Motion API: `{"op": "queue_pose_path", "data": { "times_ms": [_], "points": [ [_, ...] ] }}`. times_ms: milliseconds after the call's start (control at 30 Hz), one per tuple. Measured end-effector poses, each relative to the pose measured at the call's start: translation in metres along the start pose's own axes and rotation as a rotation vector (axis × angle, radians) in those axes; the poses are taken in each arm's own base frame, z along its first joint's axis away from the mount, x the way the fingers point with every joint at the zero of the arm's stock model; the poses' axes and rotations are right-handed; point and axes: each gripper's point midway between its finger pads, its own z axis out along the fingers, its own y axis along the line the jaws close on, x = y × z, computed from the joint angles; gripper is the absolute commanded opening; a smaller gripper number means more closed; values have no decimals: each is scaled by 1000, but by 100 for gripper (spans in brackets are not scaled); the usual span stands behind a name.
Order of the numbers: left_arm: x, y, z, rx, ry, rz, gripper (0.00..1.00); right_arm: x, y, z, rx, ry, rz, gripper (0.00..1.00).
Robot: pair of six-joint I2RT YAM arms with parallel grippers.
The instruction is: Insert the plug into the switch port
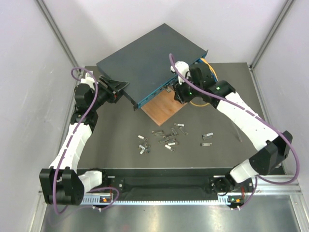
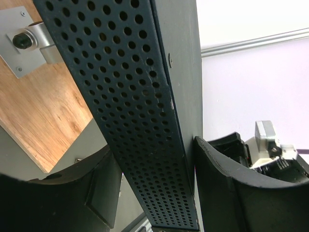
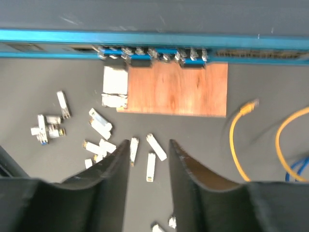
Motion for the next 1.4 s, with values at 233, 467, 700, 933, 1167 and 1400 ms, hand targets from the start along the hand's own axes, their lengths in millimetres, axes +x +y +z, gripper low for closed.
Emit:
{"op": "queue_pose_path", "data": {
  "times_ms": [233, 467, 700, 933, 1167, 1400],
  "points": [
    [0, 0, 0, 0, 0, 0, 3, -19, 9, -8, -37, -114, 15, 26],
    [0, 0, 0, -1, 1, -1, 3, -31, 11, -3, -52, -152, 28, 25],
    [0, 0, 0, 0, 1, 0, 3, -36, 12, 4, -61, -157, 50, 25],
    [0, 0, 0, 0, 0, -1, 3, -42, 12, 5, -61, -182, 72, 20],
    [0, 0, 0, 0, 0, -1, 3, -52, 12, 11, -61, -239, 107, 14],
    [0, 0, 0, 0, -1, 0, 2, -59, 13, 11, -68, -268, 153, 12]
  ]
}}
